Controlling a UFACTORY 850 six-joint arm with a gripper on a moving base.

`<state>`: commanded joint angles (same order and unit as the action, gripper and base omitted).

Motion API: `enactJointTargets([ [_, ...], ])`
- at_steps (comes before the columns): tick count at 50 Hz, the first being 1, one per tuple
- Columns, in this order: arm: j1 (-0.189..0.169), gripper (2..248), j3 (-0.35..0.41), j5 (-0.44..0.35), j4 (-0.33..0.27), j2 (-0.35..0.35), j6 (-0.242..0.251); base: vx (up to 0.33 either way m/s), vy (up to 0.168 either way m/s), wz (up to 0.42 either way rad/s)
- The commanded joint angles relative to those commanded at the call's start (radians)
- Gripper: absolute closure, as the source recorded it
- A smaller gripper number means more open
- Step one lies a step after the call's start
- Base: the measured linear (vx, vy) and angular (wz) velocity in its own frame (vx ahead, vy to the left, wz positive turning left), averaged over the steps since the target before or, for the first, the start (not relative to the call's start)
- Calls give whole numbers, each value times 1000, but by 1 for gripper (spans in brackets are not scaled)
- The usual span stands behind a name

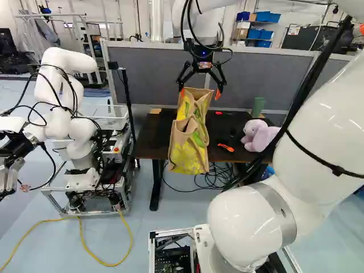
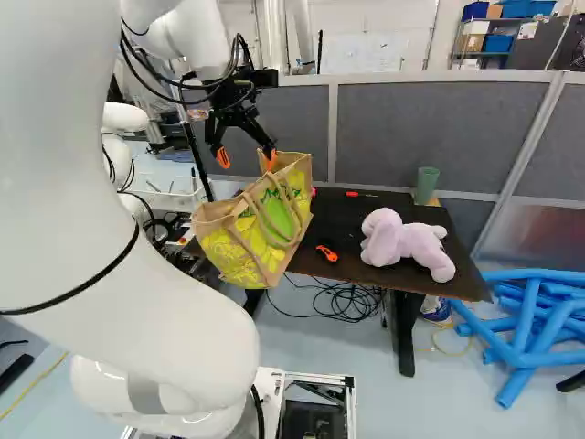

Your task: Pick up the bag on the ground and place it on the table

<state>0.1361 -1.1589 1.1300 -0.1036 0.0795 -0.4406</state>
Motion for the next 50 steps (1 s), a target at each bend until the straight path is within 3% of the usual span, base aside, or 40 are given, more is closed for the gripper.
enactJointTargets([
  [23,0,3,0,0,0,0,0,-21,0,1],
  [50,0,3,0,0,0,0,0,-120,-1,8],
])
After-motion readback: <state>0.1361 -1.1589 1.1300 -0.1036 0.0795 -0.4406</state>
